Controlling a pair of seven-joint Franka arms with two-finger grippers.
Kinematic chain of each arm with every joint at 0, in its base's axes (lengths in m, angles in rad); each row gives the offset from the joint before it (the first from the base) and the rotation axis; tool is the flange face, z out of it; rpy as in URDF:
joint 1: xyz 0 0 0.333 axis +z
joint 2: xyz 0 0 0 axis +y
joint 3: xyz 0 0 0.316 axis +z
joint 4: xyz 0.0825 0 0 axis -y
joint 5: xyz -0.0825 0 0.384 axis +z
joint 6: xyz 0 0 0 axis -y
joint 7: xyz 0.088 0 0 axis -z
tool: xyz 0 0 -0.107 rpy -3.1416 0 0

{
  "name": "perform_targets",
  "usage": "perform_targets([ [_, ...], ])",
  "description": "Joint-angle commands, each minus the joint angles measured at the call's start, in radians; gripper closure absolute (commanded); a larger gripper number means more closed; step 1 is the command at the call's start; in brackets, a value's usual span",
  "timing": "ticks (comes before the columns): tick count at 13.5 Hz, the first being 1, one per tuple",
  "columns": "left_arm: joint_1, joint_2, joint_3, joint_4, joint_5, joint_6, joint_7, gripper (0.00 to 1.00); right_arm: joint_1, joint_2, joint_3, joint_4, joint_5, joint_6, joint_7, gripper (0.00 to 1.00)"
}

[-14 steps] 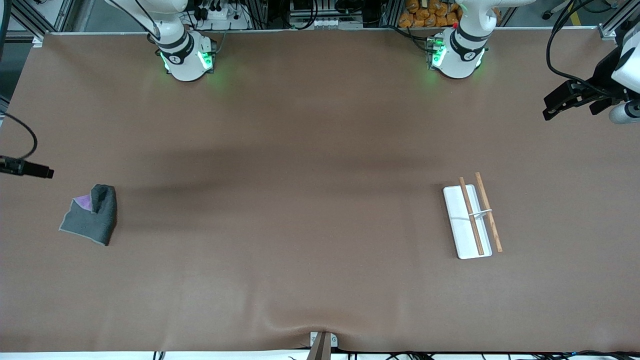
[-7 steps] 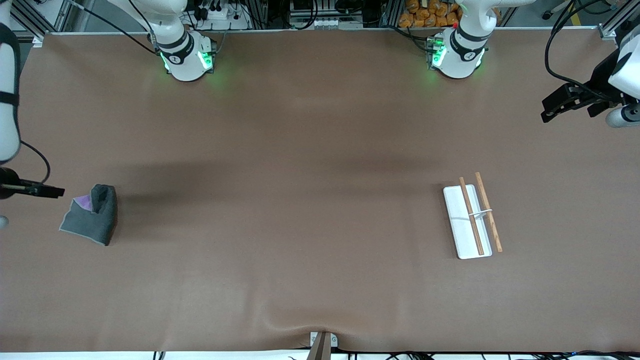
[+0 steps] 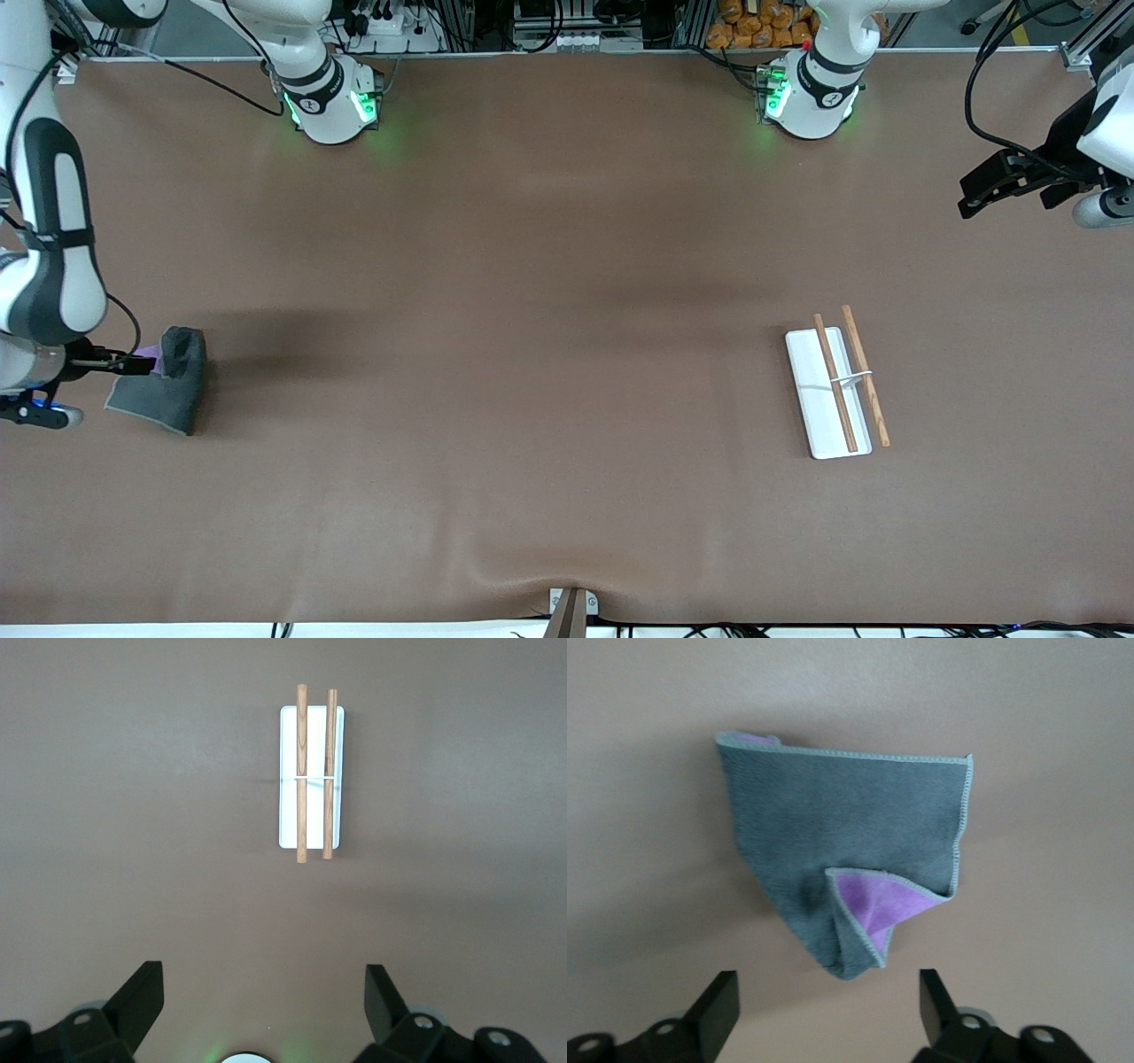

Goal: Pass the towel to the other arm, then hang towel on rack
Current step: 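Reach the right gripper down to the grey towel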

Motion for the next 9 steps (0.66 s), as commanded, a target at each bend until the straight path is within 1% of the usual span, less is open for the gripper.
perform_targets([
  [1, 0.001, 0.0, 0.0, 0.005, -0.009, 0.003, 0.003, 0.0, 0.01, 0.005, 0.013, -0.002, -0.077, 0.009, -0.028, 0.17],
  [2, 0.002, 0.0, 0.0, 0.005, -0.009, 0.003, 0.003, 0.0, 0.005, 0.016, 0.013, -0.002, -0.076, 0.029, -0.092, 0.24],
  [3, 0.002, 0.0, 0.0, 0.005, -0.009, 0.003, 0.003, 0.0, -0.007, 0.034, 0.014, -0.004, -0.073, 0.073, -0.145, 0.29],
  [5, 0.002, 0.0, 0.0, 0.005, -0.009, 0.003, 0.003, 0.0, -0.033, 0.06, 0.016, -0.013, -0.061, 0.115, -0.157, 0.3],
  [7, 0.004, 0.0, 0.0, 0.005, -0.009, 0.003, 0.003, 0.0, -0.035, 0.06, 0.016, -0.038, -0.042, 0.141, -0.157, 0.31],
  [9, 0.004, 0.0, 0.0, 0.004, -0.009, 0.003, 0.003, 0.0, -0.033, 0.071, 0.016, -0.059, -0.042, 0.161, -0.157, 0.31],
])
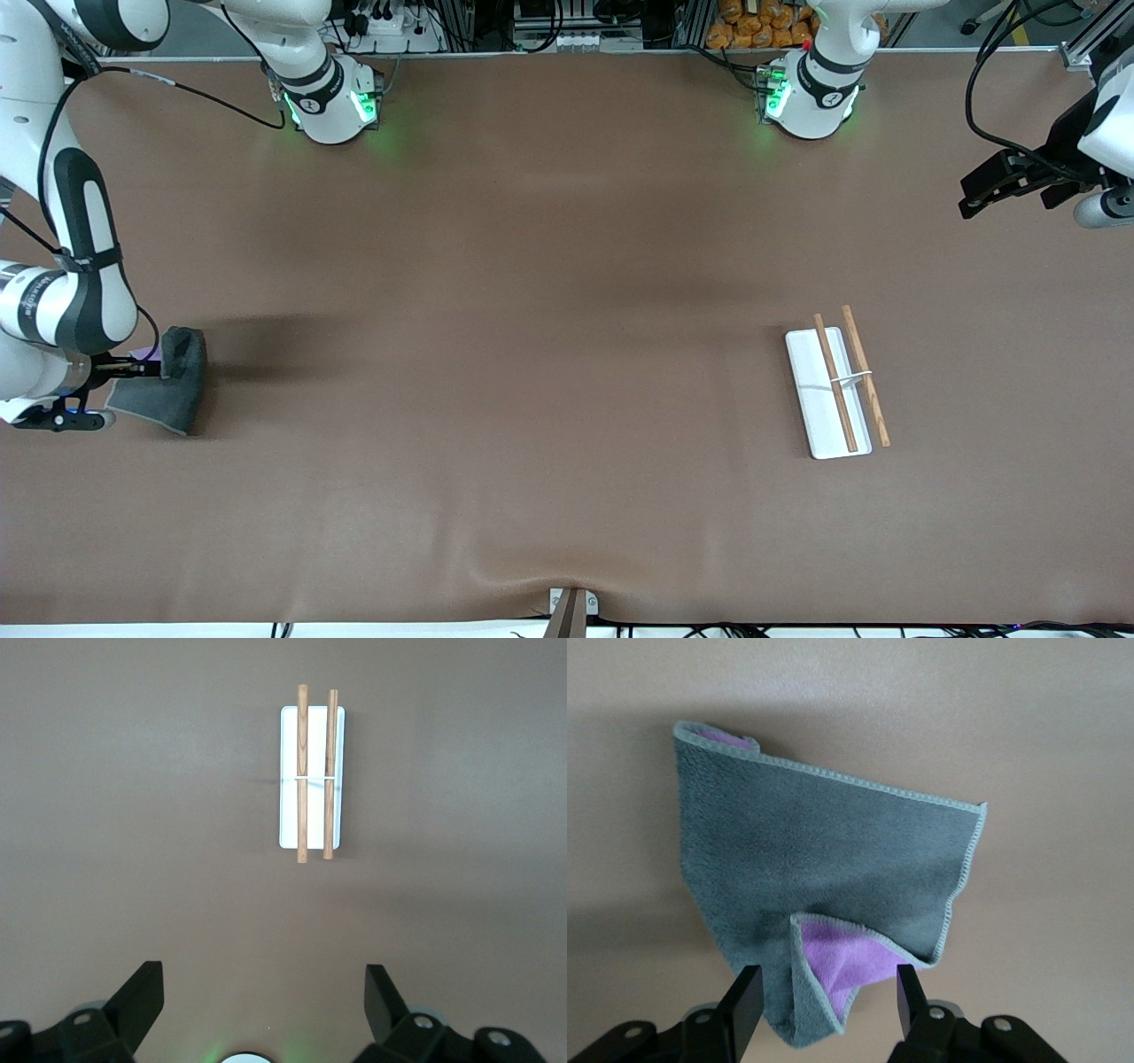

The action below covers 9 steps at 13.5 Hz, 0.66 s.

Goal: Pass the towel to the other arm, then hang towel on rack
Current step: 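Close the right gripper on the grey towel's corner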

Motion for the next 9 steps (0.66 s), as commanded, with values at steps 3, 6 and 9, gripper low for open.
perform_targets([
  [3, 0.004, 0.0, -0.001, 0.004, -0.01, 0.003, 0.003, 0.0, -0.01, -0.002, 0.011, -0.045, 0.008, 0.023, -0.012, 0.44],
  [6, 0.006, 0.0, -0.001, 0.005, -0.01, 0.003, 0.003, 0.0, -0.018, 0.007, 0.011, -0.06, 0.024, 0.024, -0.012, 0.47],
  [9, 0.006, 0.0, -0.001, 0.004, -0.01, 0.006, 0.005, 0.0, -0.018, 0.006, 0.011, -0.077, 0.042, 0.024, -0.012, 0.5],
])
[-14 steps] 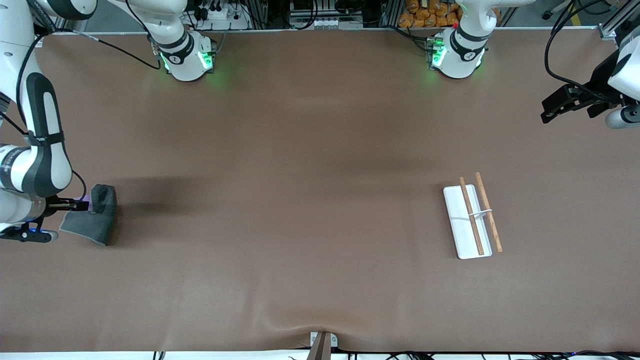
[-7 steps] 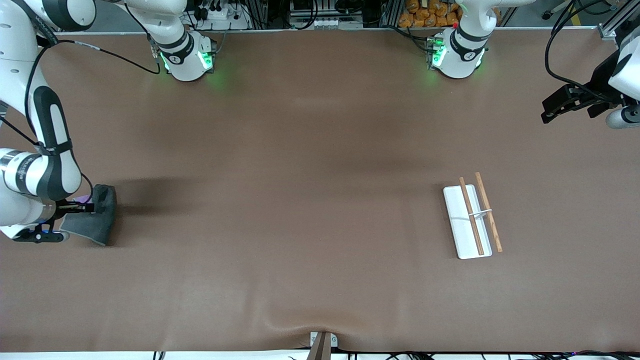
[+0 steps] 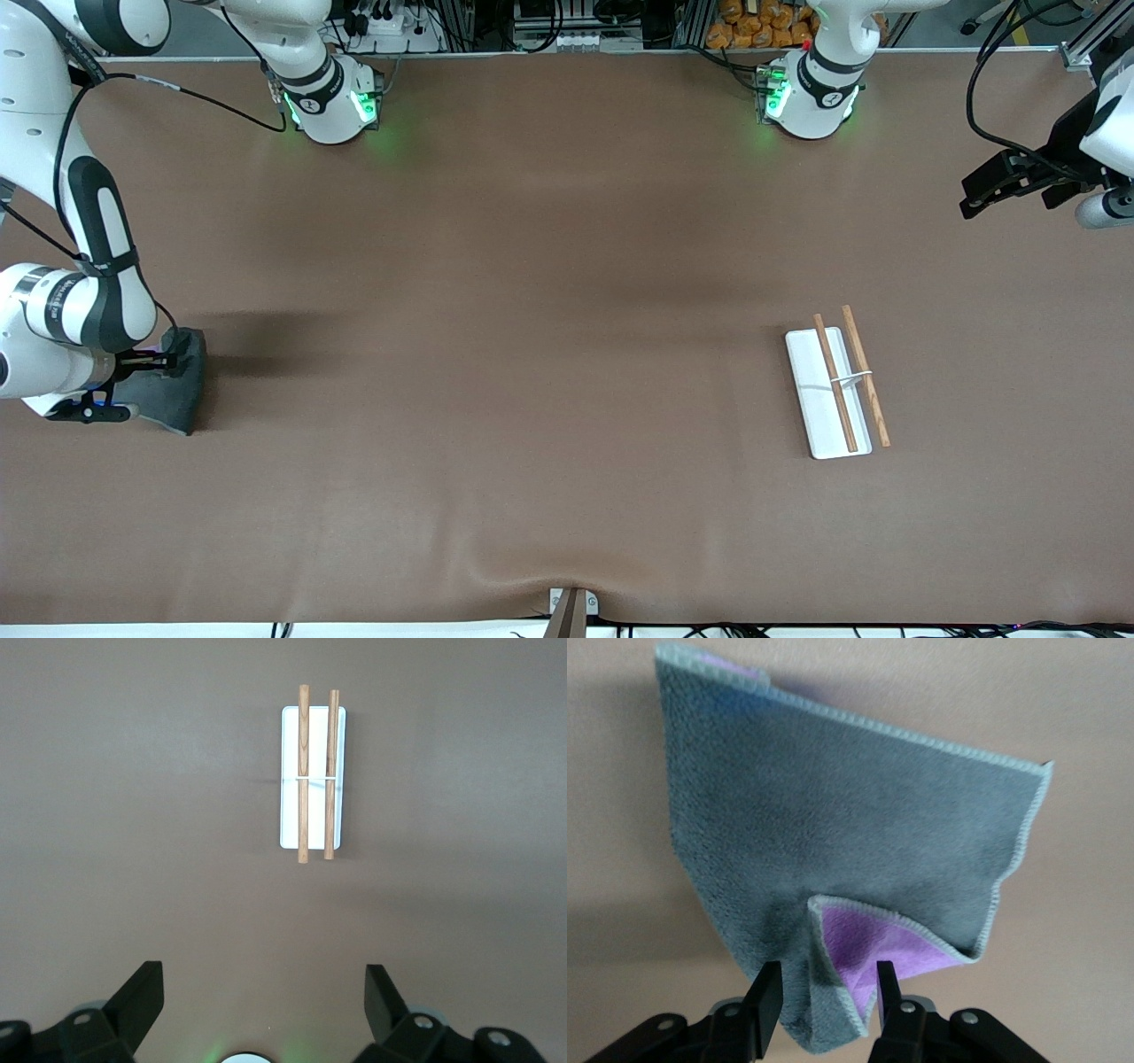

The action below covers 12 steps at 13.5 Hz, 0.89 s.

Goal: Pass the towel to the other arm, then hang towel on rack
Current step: 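Close the right gripper on the grey towel's corner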

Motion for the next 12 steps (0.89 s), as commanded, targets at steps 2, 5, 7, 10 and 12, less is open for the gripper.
perform_targets([
  [2, 0.004, 0.0, -0.001, 0.004, -0.012, 0.008, 0.003, 0.0, -0.019, 0.0, 0.011, -0.021, 0.024, 0.017, -0.012, 0.6],
  [5, -0.001, 0.009, -0.001, 0.001, -0.01, 0.008, 0.003, 0.0, -0.019, 0.0, 0.011, -0.023, 0.024, 0.017, -0.014, 0.81],
  [7, -0.002, 0.012, -0.001, 0.001, -0.012, 0.008, 0.003, 0.0, -0.019, 0.0, 0.011, -0.023, 0.024, 0.017, -0.014, 0.91],
  [10, -0.004, 0.021, -0.001, 0.001, -0.012, 0.021, 0.003, 0.0, -0.011, -0.005, 0.012, -0.02, 0.026, 0.005, -0.011, 1.0],
  [12, -0.004, 0.024, -0.001, 0.002, -0.012, 0.028, 0.003, 0.0, -0.002, -0.013, 0.014, -0.012, 0.047, -0.032, -0.008, 1.0],
])
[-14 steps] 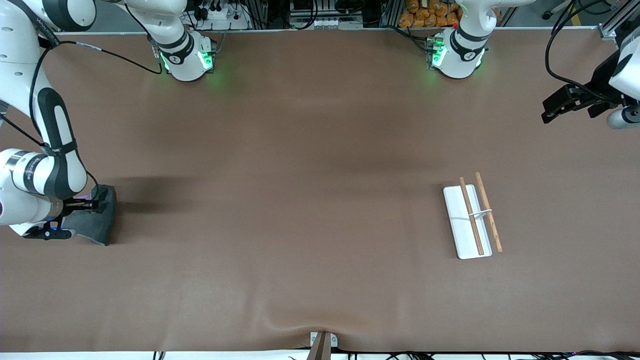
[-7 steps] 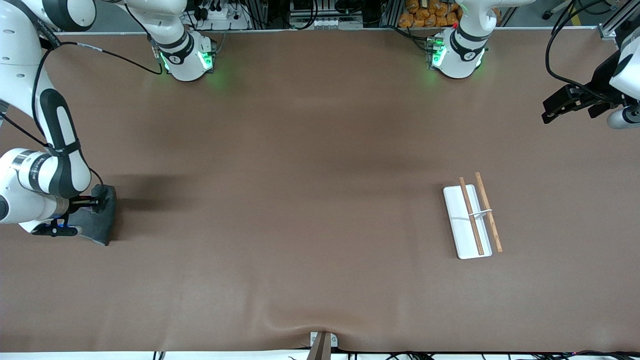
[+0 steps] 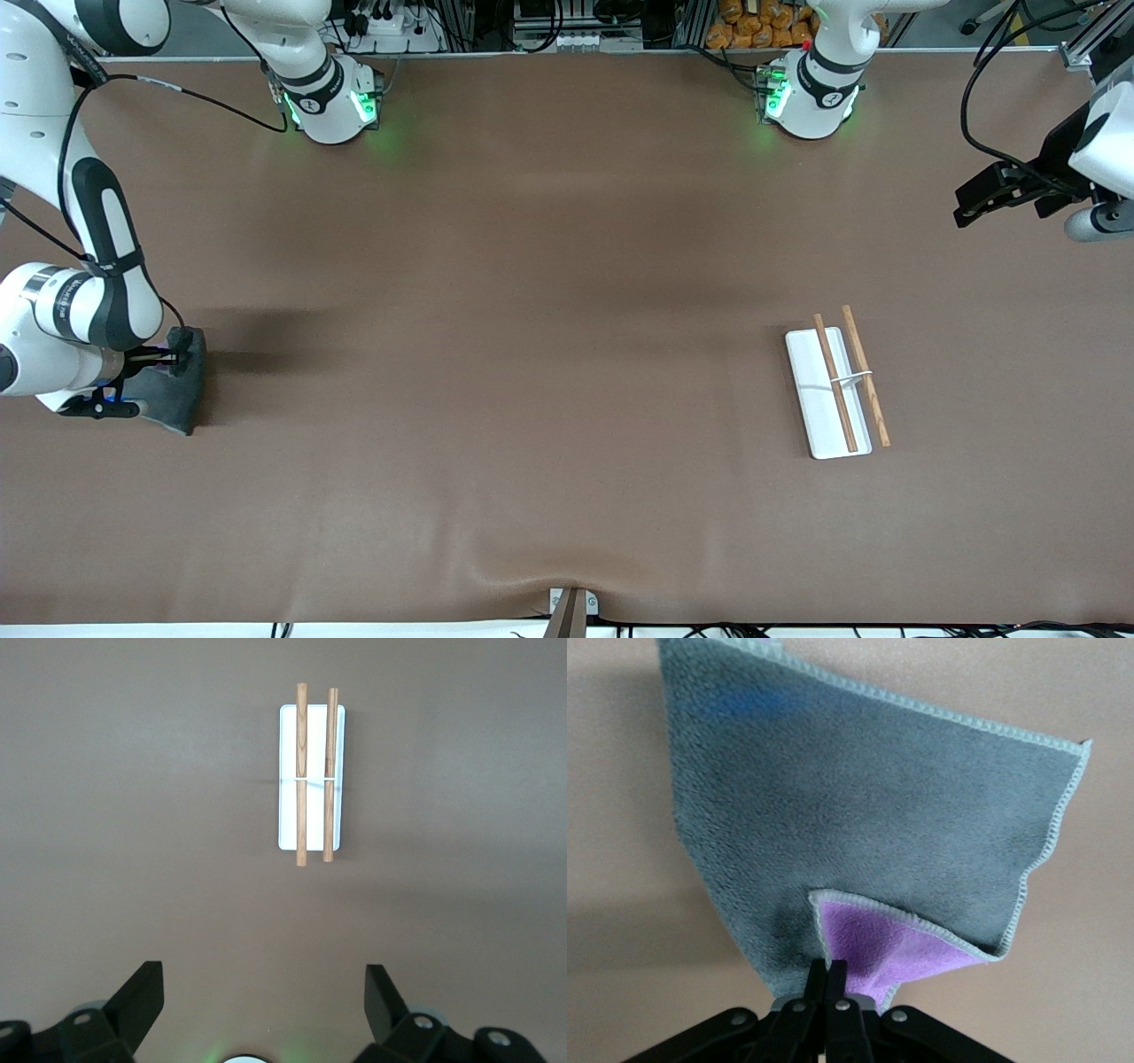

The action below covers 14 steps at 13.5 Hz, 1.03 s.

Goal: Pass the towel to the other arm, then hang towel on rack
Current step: 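Close the right gripper on the grey towel's corner, then lift the towel with the right gripper toward the table's middle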

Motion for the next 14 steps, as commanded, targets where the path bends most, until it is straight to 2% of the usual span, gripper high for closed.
perform_targets([
  [1, -0.001, 0.002, 0.0, 0.004, -0.012, 0.014, 0.003, 0.0, 0.0, -0.015, 0.01, 0.015, 0.063, -0.066, -0.008, 1.0],
  [5, -0.003, 0.002, 0.0, 0.004, -0.012, 0.014, 0.003, 0.0, 0.038, -0.02, 0.01, 0.147, 0.206, -0.334, 0.07, 1.0],
  [7, -0.003, 0.003, -0.002, 0.003, -0.013, 0.014, 0.003, 0.0, 0.081, -0.022, 0.01, 0.187, 0.209, -0.402, 0.174, 1.0],
  [11, -0.003, 0.002, -0.005, 0.004, -0.013, 0.014, 0.003, 0.0, 0.159, -0.084, 0.011, 0.199, 0.247, -0.495, 0.347, 1.0],
  [14, -0.003, 0.003, -0.006, 0.006, -0.015, 0.016, 0.003, 0.0, 0.22, -0.094, 0.011, 0.27, 0.345, -0.612, 0.524, 1.0],
])
